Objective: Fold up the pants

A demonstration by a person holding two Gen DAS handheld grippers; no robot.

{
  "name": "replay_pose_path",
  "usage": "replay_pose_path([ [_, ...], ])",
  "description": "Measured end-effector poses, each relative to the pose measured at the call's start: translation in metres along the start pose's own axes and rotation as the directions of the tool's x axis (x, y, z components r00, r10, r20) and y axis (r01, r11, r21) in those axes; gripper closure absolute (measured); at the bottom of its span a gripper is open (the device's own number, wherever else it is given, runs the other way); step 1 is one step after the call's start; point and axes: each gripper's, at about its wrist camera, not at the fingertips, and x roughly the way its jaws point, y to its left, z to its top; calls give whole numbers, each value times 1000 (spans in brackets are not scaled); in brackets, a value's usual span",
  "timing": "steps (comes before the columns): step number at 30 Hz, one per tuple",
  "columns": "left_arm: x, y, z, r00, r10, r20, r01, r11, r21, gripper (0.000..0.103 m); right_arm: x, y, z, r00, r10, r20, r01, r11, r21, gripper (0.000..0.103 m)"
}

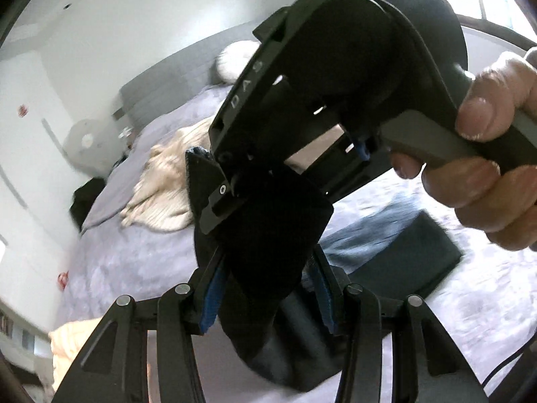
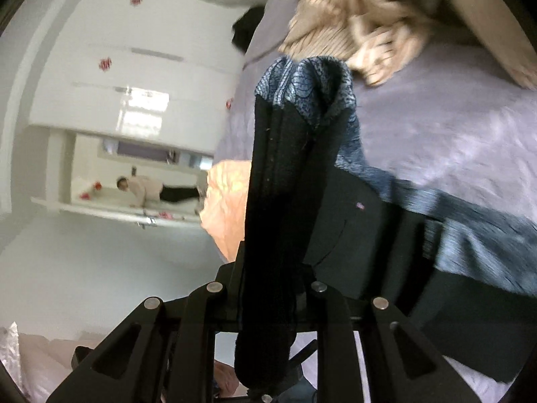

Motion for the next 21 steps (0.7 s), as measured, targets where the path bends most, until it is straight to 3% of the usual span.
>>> replay_pose_path([
  [5, 11, -65, 17, 996, -91, 4, 90, 993, 82, 55, -57, -53, -28, 996, 6, 87, -12, 997, 76, 81],
  [10, 34, -123, 19, 983, -174, -52, 180, 974, 138, 55, -94, -113, -57, 991, -20, 135, -3, 986, 166, 81],
  [15, 47, -158, 12, 974, -209, -90, 222, 961, 163, 55, -113, -159, -83, 985, -27, 172, -15, 970, 242, 81],
  [21, 68, -190, -5, 956, -243, -166, 271, 946, 177, 55, -110, -196, -101, 986, -89, 143, 44, 956, 291, 80],
])
